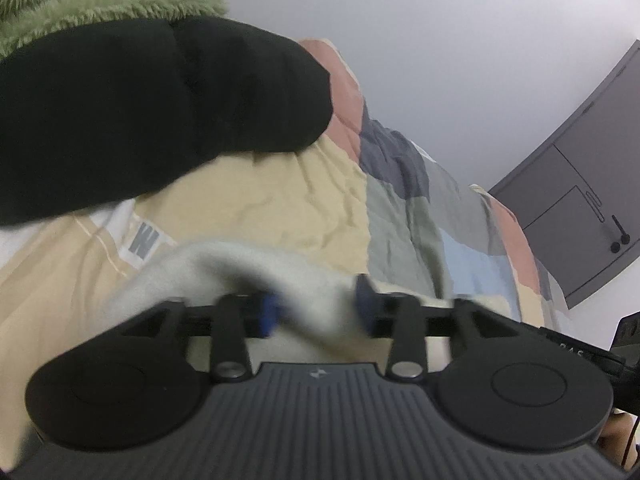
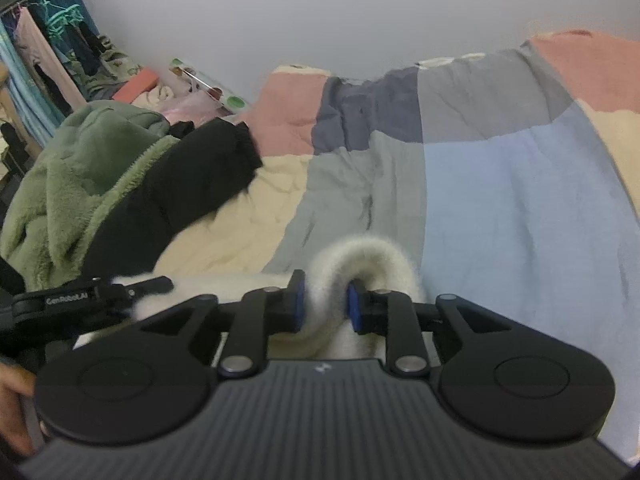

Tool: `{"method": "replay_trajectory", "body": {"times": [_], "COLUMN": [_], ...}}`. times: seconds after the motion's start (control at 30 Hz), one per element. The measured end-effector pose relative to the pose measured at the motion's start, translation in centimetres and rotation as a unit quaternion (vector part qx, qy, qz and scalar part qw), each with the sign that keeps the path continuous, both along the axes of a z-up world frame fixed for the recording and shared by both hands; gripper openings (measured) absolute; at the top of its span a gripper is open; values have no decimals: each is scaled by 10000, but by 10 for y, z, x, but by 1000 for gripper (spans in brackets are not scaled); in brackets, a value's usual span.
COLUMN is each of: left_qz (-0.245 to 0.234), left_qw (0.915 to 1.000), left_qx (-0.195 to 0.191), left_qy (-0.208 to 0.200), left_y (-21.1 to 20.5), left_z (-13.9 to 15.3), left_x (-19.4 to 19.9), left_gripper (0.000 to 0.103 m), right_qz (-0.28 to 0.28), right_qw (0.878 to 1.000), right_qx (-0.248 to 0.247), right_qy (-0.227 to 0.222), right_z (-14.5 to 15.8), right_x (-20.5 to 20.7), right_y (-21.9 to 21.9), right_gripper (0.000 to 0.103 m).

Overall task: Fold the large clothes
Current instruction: 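Lower the held blanket edges back toward the quilt with both grippers, then open both grippers to release the blanket onto the bed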

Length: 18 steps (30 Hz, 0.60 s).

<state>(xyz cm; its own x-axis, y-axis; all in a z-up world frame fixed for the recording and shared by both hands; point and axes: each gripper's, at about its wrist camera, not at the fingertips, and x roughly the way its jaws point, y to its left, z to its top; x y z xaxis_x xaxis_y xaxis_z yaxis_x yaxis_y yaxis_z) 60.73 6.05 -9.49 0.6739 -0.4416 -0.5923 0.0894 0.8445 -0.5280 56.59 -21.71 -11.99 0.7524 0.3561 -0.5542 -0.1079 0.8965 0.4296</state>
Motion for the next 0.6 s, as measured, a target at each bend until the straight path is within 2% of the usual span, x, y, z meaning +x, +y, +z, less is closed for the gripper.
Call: {"method": "replay_trajectory", "body": {"times": [0.07,0.17,0.33,0.47,0.6], "left_qz": [39,121,131,82,183], "left_qw": [9997,9986,9961,9938,9924], "left_qx": [187,456,719,815,896], "left_qy": [-129,-258,-493,-758,-824], "left_y": [-3,-7,-9,-13,-19], "left_z": [7,23,52,77,92], "left_x": [-9,-30,-85,-153,-229], "left_gripper": [60,62,62,62,62], "right_qz": [36,-24,-83,-122,-171], "right_qw": [9999,9997,9990,9976,9974], "right_qx": [-14,-63,-90,-281,-328], "right_qy": [-97,-244,-426,-621,-614], "right_z": [6,15,35,51,62], "right_x": [-8,-27,-71,-127,-196], "right_y": [2,4,3,7,10], "right_gripper": [39,53,53,53,53]}}
